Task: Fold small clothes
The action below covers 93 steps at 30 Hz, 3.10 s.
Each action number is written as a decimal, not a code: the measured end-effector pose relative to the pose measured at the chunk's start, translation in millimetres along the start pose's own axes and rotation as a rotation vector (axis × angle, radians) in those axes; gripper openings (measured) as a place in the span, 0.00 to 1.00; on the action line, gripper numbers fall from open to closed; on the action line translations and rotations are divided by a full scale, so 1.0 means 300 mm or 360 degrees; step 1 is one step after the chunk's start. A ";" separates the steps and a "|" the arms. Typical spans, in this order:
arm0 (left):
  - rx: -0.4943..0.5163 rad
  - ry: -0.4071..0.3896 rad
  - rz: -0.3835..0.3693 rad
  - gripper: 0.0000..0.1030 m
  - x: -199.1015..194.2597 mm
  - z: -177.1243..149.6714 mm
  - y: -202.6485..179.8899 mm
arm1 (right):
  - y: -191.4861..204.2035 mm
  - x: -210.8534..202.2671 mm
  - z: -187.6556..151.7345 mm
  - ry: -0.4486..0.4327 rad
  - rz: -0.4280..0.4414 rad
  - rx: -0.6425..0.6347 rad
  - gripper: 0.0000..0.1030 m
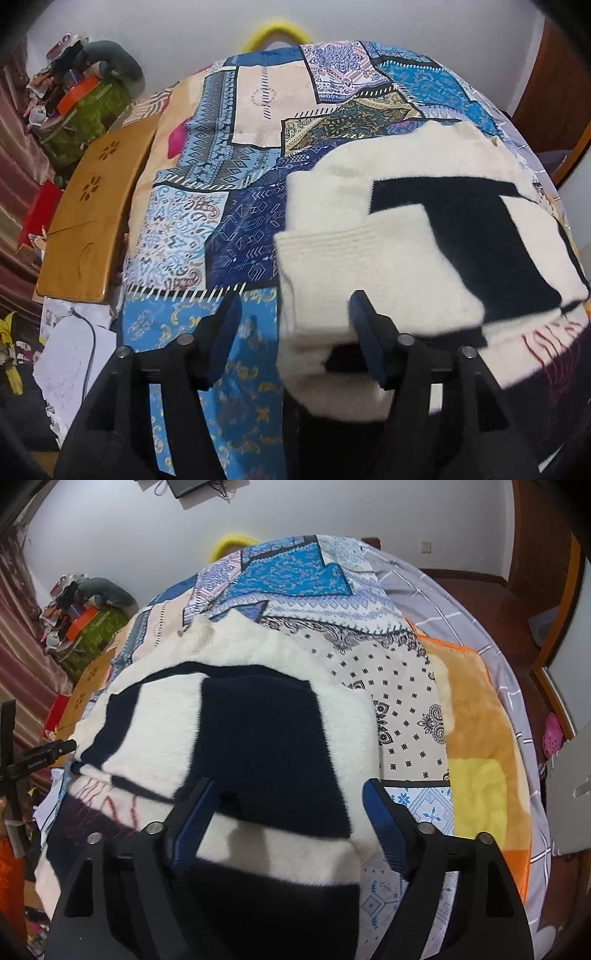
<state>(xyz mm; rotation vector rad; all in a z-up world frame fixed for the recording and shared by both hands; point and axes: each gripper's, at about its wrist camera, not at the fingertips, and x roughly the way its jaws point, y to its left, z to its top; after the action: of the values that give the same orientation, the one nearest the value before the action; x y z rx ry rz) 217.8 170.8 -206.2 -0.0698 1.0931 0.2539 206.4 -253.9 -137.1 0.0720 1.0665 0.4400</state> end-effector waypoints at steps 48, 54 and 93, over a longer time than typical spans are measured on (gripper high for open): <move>-0.0174 0.0195 -0.0573 0.24 -0.130 -0.247 -0.089 | 0.027 -0.054 -0.198 0.0007 0.0209 0.0029 0.13; -0.0131 0.0004 -0.0495 0.07 -0.201 -0.187 -0.072 | 0.030 -0.109 -0.139 -0.0133 0.0207 -0.0013 0.12; -0.0155 -0.0053 -0.0150 0.61 -0.099 -0.135 0.049 | -0.029 -0.067 -0.046 -0.0075 0.0015 -0.0007 0.59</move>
<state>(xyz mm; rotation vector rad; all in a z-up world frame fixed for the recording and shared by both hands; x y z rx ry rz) 166.2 172.6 -197.4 -0.2033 1.0413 0.2228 189.2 -271.8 -129.5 0.0829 1.0194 0.4471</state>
